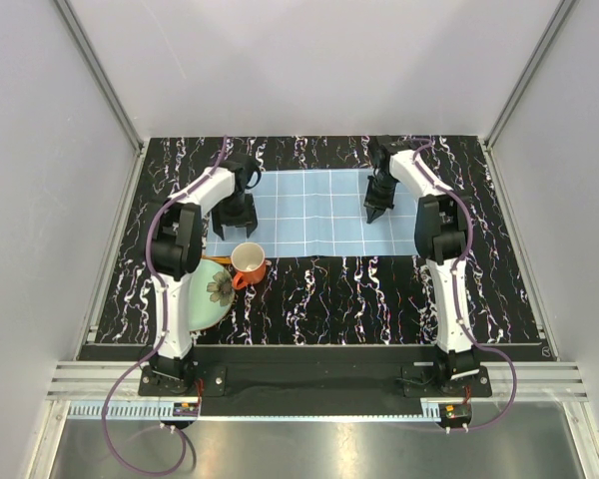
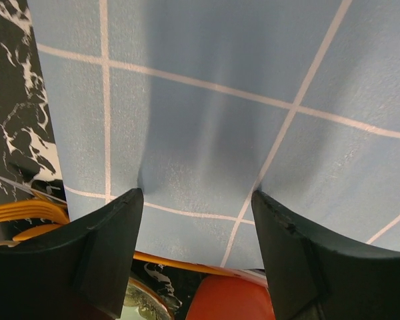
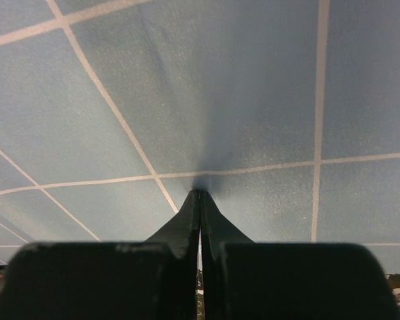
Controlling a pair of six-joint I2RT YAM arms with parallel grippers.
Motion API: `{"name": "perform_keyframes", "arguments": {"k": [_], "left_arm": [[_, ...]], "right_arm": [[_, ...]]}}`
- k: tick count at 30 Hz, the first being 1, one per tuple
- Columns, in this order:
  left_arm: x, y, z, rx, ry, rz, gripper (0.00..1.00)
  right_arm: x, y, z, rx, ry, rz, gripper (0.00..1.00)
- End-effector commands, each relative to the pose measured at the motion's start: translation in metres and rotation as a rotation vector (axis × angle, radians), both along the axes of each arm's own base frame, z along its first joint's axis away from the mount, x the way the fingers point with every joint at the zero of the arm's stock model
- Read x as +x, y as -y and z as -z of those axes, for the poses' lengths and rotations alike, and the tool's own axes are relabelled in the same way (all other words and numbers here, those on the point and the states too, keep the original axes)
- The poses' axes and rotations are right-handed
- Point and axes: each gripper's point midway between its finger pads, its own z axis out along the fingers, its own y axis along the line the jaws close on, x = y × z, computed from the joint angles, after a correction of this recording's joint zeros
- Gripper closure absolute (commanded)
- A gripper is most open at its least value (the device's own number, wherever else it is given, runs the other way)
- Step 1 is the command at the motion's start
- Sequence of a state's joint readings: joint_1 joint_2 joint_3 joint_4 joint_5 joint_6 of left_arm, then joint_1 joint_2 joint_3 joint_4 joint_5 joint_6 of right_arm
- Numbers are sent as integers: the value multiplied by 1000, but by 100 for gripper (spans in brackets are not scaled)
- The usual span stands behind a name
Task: Set the dinner table for one person
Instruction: Move the napkin to the center of the board.
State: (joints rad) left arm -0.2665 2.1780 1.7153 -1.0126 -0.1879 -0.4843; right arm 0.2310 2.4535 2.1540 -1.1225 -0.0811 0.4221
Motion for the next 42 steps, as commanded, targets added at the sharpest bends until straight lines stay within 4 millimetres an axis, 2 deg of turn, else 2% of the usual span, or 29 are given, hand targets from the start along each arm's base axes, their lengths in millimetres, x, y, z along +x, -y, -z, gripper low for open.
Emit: {"name": "perform_keyframes", "arguments": {"k": [1, 4, 12, 17, 29, 38, 42], "left_arm": [[-9, -8, -6, 19, -11, 24, 30], [-18, -11, -3, 30, -31, 30, 30], [-25, -18, -7, 55, -29, 32, 33], [-27, -17, -11, 48, -22, 34, 34], [-32, -11, -16, 28, -13, 25, 36], [-38, -7, -16, 30, -18, 24, 37], [-36, -7, -16, 35, -8, 23, 37]], "right_arm": [[-11, 9, -15, -33, -19, 4, 100], [-17, 10, -15, -31, -31, 5, 100], [-33, 9, -19, -13, -42, 13, 100], [-34, 10, -18, -15, -36, 8, 100], [-18, 10, -12, -31, -12, -16, 100], [3, 3, -7, -10, 16, -36, 100], [3, 2, -2, -5, 8, -42, 100]]}}
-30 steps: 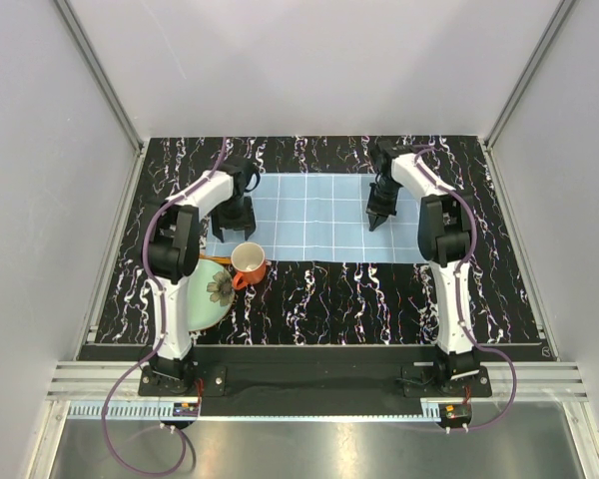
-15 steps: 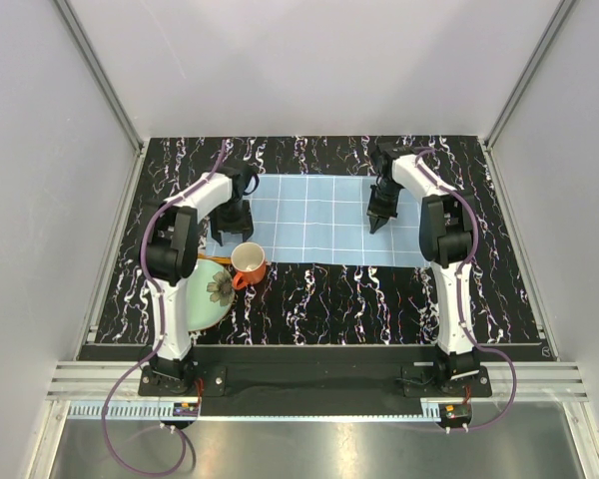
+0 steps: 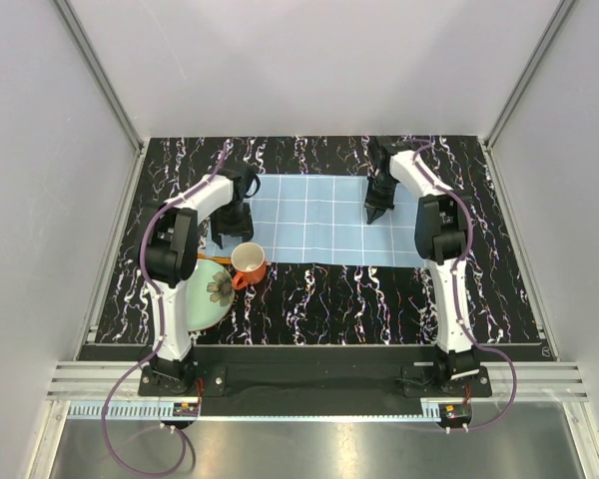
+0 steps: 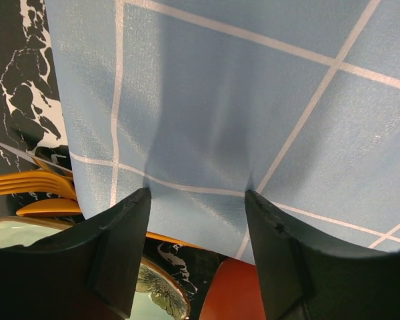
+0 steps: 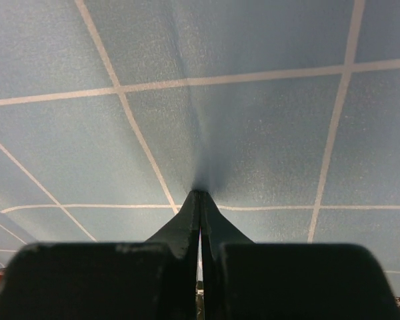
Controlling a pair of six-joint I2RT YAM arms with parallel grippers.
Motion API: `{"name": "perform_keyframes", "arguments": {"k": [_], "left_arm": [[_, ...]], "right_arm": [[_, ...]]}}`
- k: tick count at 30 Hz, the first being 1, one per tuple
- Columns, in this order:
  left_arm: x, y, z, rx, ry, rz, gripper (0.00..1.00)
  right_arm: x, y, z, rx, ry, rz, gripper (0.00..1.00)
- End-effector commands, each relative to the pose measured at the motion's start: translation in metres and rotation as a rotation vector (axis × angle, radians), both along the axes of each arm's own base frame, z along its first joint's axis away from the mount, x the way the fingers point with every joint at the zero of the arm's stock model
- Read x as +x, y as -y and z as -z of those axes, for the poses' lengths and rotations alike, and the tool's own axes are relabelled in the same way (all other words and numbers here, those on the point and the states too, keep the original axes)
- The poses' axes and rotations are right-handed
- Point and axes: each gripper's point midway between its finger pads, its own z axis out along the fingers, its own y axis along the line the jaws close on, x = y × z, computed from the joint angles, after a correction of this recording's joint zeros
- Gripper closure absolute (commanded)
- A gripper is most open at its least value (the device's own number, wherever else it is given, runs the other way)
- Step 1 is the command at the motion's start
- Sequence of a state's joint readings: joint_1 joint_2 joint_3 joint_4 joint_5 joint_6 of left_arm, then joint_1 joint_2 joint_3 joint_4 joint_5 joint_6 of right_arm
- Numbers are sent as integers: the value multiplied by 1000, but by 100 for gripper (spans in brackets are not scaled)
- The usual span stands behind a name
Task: Set the dinner table for one person
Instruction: Move the napkin to the center of the board.
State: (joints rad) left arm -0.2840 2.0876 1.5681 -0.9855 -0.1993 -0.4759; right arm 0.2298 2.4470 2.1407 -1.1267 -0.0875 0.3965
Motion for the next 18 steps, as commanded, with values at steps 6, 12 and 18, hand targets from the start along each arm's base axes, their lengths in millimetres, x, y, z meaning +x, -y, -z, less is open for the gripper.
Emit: {"name": "perform_keyframes", "arguments": {"k": [6, 12, 18], "left_arm": [[-5, -2, -13, 20, 10, -10, 51], [-11, -4, -13, 31, 3, -11, 55], [-22, -7, -14, 43, -15, -25, 55]], "right_arm": [[9, -1, 7, 1, 5, -21, 100], [19, -5, 16, 21, 7, -16, 100], [27, -10, 23, 44, 11, -12, 100]]}}
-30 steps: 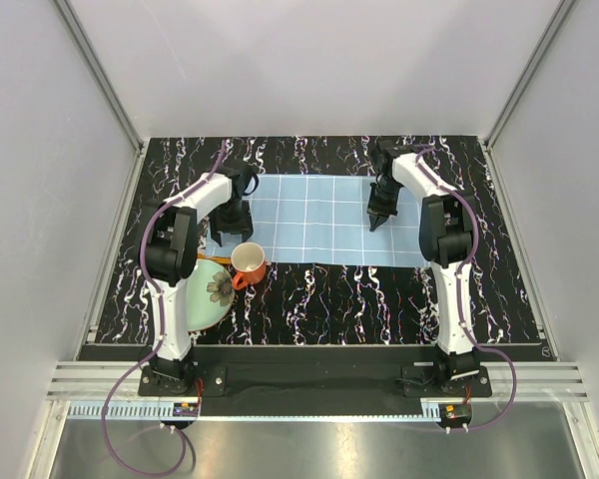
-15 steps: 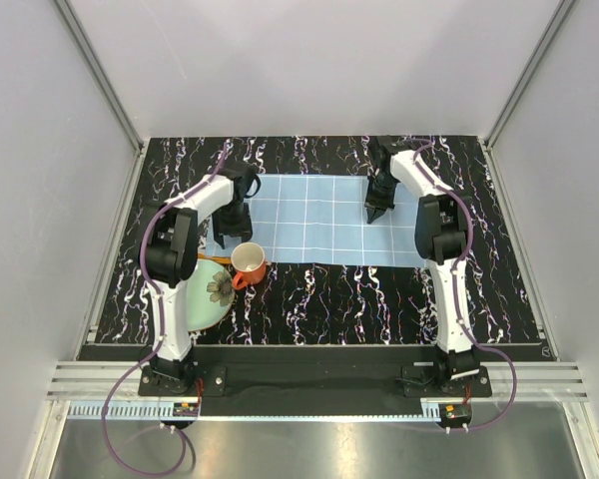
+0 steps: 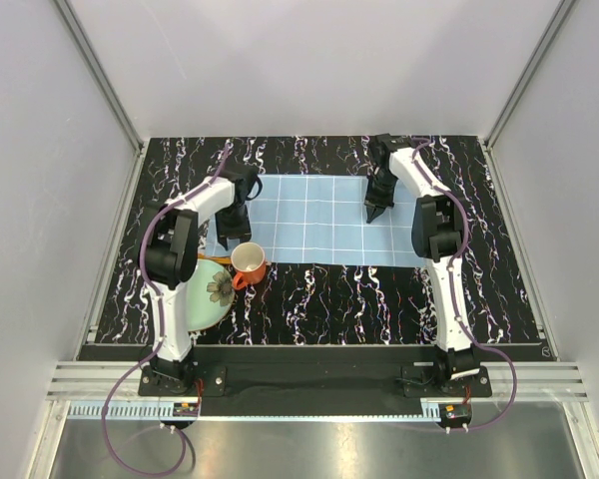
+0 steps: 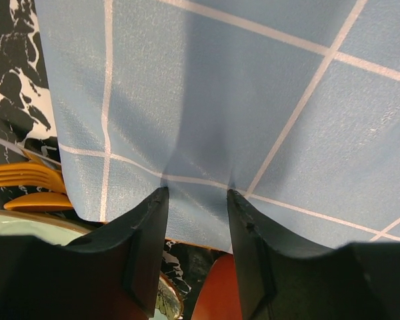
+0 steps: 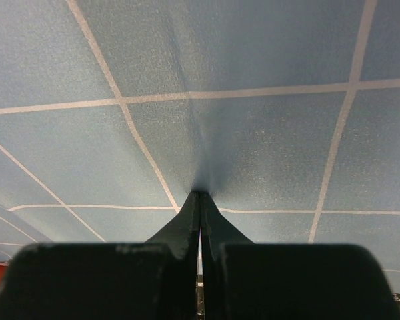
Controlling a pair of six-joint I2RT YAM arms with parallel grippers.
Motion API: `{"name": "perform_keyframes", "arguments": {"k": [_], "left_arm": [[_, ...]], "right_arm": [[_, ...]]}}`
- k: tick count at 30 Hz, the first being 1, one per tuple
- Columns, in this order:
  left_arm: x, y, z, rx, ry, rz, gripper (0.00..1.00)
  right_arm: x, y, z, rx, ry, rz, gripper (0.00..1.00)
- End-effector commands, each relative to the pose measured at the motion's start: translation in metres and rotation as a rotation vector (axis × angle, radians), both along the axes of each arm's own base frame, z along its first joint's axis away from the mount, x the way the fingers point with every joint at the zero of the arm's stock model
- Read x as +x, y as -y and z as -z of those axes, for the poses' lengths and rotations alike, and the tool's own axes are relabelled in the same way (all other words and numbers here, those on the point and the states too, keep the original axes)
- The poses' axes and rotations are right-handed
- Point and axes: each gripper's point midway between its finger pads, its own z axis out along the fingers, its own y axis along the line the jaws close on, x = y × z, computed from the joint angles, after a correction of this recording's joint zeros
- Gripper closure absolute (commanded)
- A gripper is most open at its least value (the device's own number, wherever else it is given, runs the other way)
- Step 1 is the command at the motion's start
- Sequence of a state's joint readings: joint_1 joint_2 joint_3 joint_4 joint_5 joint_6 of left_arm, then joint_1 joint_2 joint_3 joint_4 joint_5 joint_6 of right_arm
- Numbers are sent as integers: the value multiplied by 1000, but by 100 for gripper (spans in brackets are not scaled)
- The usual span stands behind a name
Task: Set the dinner table for one person
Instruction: Move the napkin to the center of the board.
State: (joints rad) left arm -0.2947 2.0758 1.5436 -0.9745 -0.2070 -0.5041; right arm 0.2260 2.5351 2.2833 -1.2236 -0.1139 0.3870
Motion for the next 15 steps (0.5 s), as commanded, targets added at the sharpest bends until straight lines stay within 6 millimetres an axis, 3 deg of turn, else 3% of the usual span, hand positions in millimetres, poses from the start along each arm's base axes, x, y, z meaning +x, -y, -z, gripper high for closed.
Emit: {"name": "perform_keyframes", "arguments": {"k": [1, 15], "left_arm": [[-20, -11, -17, 42, -24, -10, 55], [-28, -11, -22, 50, -44, -18, 55]], "right_arm": [[25, -6, 20, 35, 56, 2, 100], [44, -10, 24, 115, 73, 46, 100]]}}
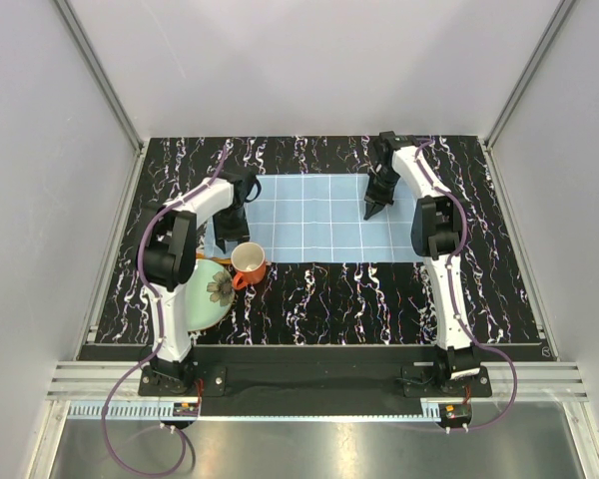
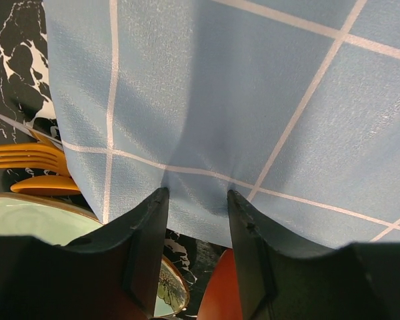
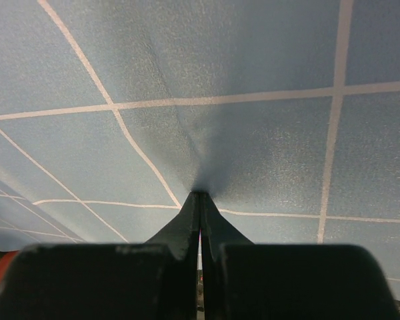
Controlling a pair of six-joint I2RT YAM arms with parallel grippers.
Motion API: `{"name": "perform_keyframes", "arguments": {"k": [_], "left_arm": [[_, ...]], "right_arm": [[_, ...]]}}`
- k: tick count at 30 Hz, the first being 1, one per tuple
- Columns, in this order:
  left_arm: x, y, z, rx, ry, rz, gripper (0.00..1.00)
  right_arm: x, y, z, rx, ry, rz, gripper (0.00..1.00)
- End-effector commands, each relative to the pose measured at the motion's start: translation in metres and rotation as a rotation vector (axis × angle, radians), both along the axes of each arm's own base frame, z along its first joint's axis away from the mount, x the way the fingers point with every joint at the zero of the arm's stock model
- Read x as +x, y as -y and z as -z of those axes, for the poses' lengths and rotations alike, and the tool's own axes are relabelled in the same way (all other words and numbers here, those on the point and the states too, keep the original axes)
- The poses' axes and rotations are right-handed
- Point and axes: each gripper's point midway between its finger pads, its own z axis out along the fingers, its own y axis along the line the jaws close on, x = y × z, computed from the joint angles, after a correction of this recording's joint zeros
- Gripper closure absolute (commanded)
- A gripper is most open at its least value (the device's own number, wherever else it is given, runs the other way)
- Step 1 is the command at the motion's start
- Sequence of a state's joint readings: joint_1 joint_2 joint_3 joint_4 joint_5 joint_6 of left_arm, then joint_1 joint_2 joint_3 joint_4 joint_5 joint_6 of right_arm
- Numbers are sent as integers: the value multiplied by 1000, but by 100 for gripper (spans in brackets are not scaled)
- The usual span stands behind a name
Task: Set the dinner table for one person
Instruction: Move the napkin to the center of the board.
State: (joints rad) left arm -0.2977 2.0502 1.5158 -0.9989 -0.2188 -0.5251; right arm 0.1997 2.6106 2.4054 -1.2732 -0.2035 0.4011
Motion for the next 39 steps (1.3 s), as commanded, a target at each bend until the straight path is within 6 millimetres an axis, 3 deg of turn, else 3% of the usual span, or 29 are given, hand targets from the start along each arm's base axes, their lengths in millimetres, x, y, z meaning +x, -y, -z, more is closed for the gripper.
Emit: {"name": "perform_keyframes", "arguments": {"k": [1, 9, 18, 39], "left_arm": [[-17, -7, -18, 33, -26, 0, 55], [-14, -6, -20, 39, -22, 1, 55], [-2, -5, -21, 48, -8, 20, 54], [2, -7, -22, 57, 0, 29, 52]], "right_arm": [[34, -4, 24, 28, 96, 23, 100], [32, -1, 21, 23, 90, 26, 100], [20, 17, 12, -34, 79, 33, 100], [1, 23, 11, -59, 40, 31, 100]]}}
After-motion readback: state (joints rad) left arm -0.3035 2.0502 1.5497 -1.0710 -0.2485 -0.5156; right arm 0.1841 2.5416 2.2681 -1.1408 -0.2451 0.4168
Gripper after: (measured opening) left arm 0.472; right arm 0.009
